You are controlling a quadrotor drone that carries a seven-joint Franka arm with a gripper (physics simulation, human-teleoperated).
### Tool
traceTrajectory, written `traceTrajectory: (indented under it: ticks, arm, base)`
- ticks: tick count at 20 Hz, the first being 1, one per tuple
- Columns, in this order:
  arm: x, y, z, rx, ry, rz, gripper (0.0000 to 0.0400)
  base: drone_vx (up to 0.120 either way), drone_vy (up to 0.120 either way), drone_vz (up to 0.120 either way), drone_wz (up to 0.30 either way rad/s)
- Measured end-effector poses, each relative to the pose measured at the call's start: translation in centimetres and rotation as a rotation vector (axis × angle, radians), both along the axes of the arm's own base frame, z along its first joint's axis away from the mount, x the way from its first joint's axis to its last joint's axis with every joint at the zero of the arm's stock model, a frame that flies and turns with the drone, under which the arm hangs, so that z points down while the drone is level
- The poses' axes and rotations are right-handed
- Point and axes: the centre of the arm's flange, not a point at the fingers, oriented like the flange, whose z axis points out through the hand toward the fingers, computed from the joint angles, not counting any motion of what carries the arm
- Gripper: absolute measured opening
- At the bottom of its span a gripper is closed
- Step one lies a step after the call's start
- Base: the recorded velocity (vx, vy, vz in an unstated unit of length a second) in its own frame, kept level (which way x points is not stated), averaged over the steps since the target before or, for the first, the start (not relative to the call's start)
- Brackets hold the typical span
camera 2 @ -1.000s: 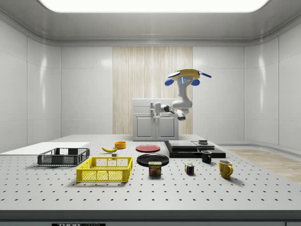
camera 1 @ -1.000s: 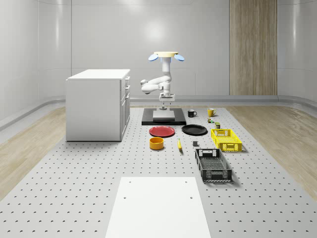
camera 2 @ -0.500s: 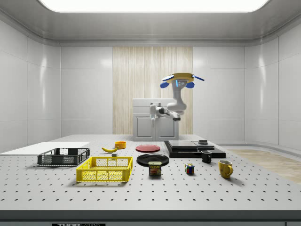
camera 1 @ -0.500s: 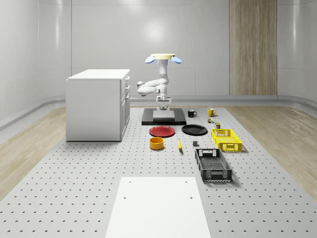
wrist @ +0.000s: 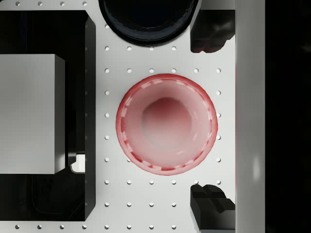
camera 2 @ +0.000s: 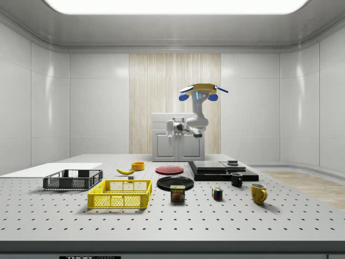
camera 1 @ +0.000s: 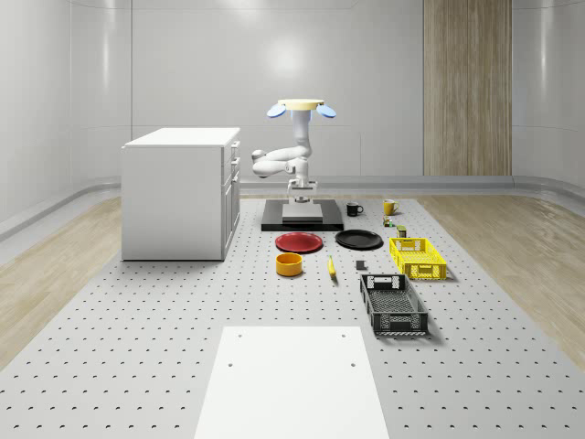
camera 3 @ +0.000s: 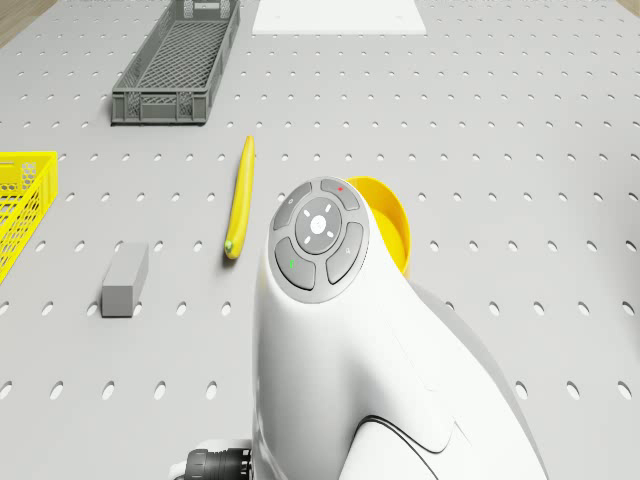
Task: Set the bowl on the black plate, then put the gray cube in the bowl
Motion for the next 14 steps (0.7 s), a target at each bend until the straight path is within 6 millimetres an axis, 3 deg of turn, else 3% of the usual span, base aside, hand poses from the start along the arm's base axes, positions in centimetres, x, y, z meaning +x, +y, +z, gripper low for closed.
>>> traceTrajectory:
  ticks: [14]
  arm:
    - [0.00, 0.00, 0.00, 0.000, 0.000, 0.000, 0.0400]
  base:
    - [0.120, 0.000, -0.117, 0.000]
